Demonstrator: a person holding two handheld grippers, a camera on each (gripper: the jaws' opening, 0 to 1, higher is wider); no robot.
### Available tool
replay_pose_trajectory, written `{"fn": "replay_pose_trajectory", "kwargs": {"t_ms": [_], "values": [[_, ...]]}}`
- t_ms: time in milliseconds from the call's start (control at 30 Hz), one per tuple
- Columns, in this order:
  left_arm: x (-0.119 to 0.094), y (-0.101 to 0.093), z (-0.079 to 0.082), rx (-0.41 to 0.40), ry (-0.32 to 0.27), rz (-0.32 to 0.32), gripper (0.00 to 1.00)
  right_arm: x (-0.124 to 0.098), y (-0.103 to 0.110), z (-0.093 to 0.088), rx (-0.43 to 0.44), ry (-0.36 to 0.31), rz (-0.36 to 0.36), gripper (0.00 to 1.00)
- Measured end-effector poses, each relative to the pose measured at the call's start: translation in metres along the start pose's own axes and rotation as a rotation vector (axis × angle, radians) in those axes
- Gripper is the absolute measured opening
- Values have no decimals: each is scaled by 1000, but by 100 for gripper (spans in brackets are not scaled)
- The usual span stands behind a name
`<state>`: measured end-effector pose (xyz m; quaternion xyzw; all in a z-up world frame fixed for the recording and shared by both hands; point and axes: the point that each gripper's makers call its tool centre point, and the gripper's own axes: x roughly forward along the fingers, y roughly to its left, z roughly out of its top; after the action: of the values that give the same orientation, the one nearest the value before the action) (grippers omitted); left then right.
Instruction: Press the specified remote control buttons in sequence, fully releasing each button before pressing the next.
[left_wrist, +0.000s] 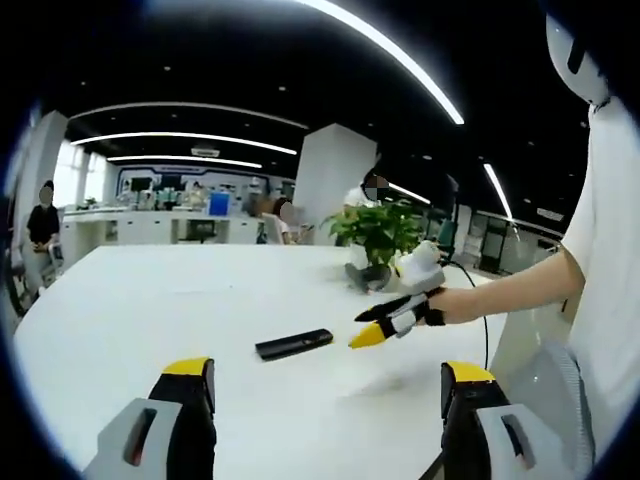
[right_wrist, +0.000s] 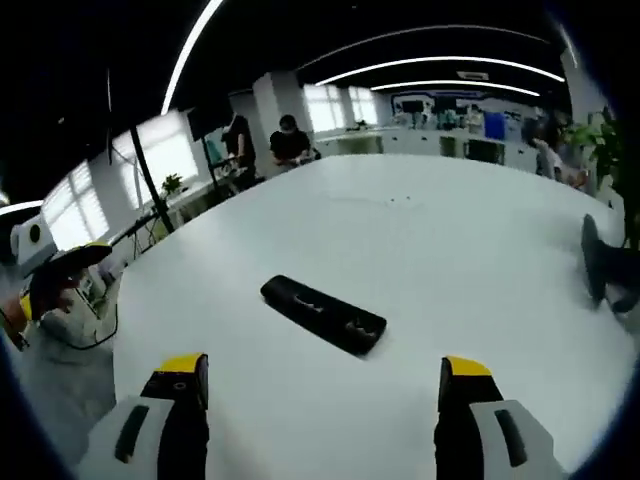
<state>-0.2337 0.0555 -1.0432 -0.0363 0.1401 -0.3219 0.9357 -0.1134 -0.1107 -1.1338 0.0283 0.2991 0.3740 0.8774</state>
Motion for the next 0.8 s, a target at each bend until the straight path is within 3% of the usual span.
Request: {"fn": "replay_pose_trajectory", "kwargs": {"t_ms": [433,800], "values": [[-2,-13,0,1,-6,-23,97,-84,21,7,53,-162,-100,99],[-9,-18,0,-4,-11,-26,96,-125,45,7,29,-223,-152,99]]}}
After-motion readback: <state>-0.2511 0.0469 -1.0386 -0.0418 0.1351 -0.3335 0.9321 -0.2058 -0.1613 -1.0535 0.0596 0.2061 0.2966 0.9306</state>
